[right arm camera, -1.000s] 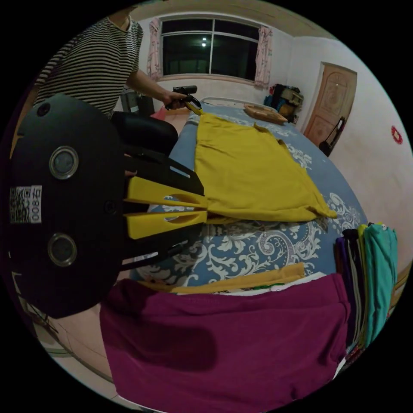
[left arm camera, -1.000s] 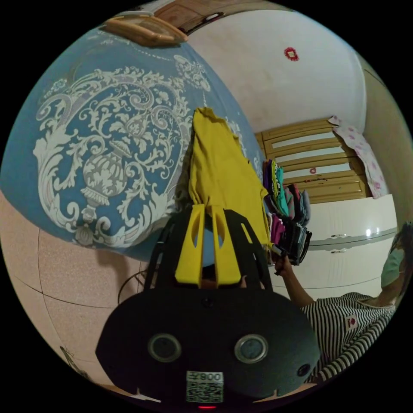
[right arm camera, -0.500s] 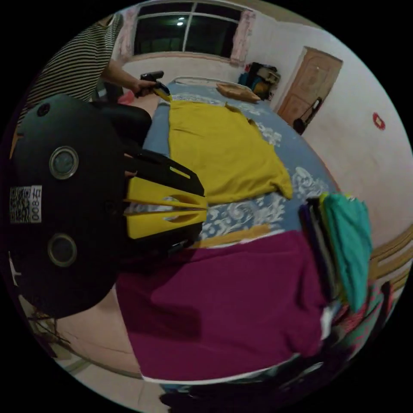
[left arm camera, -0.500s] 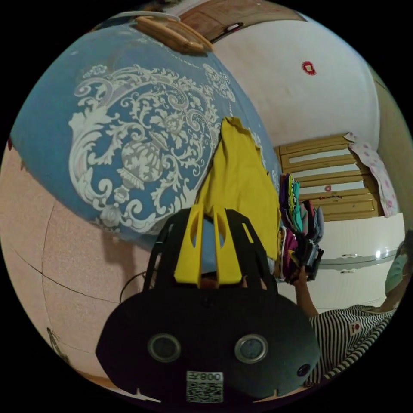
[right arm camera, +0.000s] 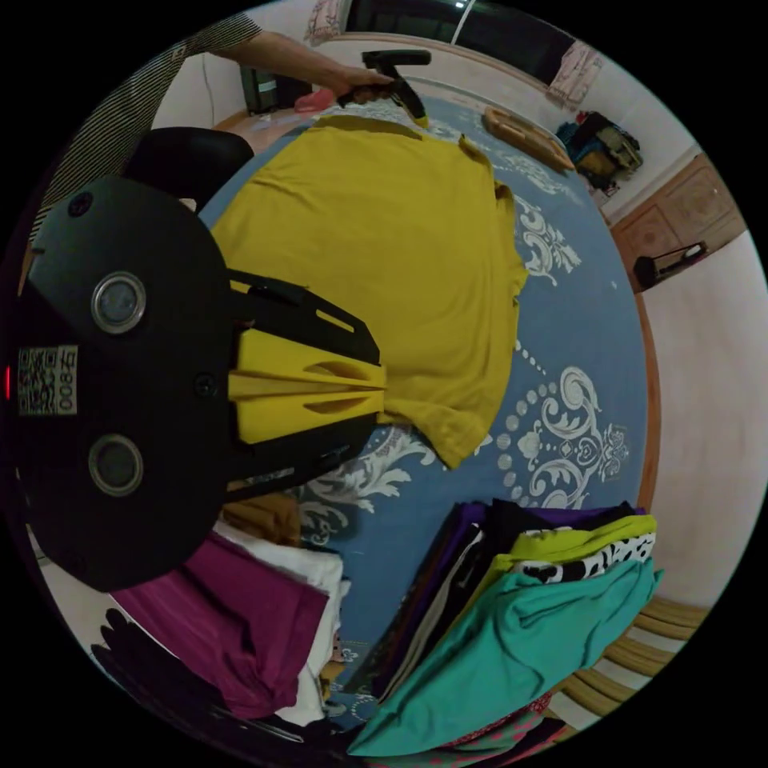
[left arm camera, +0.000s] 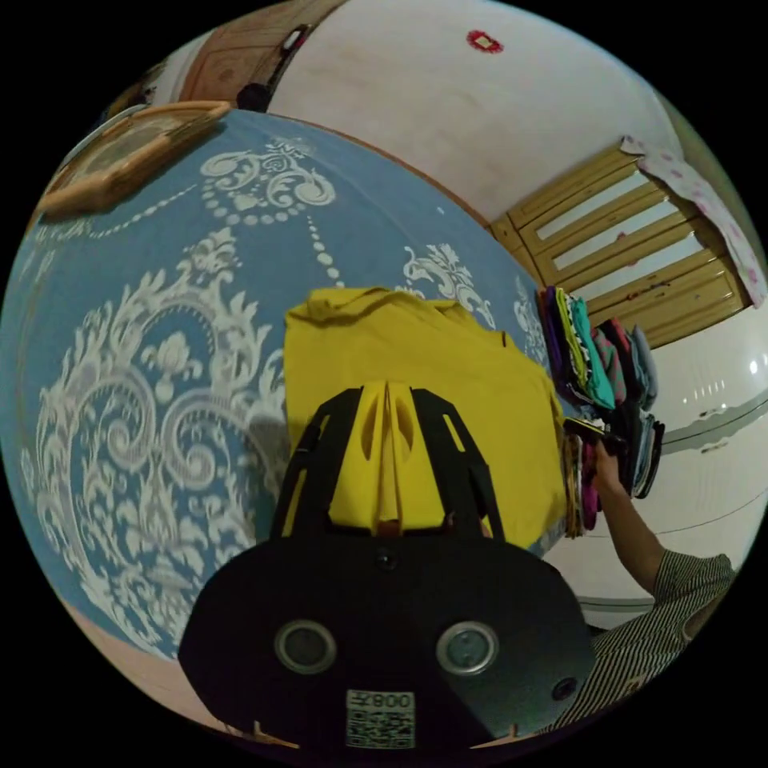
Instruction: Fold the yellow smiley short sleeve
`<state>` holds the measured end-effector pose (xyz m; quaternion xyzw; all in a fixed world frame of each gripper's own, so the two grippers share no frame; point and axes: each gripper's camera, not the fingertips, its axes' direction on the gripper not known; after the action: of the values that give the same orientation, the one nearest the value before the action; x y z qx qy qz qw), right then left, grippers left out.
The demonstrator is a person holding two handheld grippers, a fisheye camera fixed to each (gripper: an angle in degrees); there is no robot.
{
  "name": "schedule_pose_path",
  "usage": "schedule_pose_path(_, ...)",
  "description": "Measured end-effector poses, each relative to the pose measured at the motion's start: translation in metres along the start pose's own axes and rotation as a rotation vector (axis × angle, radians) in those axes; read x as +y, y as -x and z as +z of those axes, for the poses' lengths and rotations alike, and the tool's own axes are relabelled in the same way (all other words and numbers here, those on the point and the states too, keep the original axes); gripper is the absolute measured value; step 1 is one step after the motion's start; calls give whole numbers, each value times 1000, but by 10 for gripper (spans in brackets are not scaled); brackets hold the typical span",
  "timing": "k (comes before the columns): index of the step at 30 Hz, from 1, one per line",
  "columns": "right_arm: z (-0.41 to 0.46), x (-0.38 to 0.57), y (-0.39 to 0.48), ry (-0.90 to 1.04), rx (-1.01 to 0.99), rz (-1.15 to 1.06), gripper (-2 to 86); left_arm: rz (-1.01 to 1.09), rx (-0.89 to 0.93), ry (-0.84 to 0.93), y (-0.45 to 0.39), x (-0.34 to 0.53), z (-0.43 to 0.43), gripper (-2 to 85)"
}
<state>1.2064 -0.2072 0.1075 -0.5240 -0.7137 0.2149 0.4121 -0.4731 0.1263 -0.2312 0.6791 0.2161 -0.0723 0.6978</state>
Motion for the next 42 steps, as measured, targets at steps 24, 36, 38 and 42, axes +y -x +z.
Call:
schedule_pose_path(24, -99, 97, -77, -31, -218, 132, 35, 50, 167, -24, -103, 91, 187, 38)
schedule_pose_path(36, -99, 187, -112, 70, -371, 328, 71, 470, 318, 333, -299, 229, 356, 87)
schedule_pose_path(38, -99, 183, -119, 69, -403, 339, 65, 568, 316, 372, -340, 244, 392, 90)
schedule_pose_path(42, -104, 181, -140, 46, -465, 388, 33, 705, 310, 406, -400, 266, 443, 94)
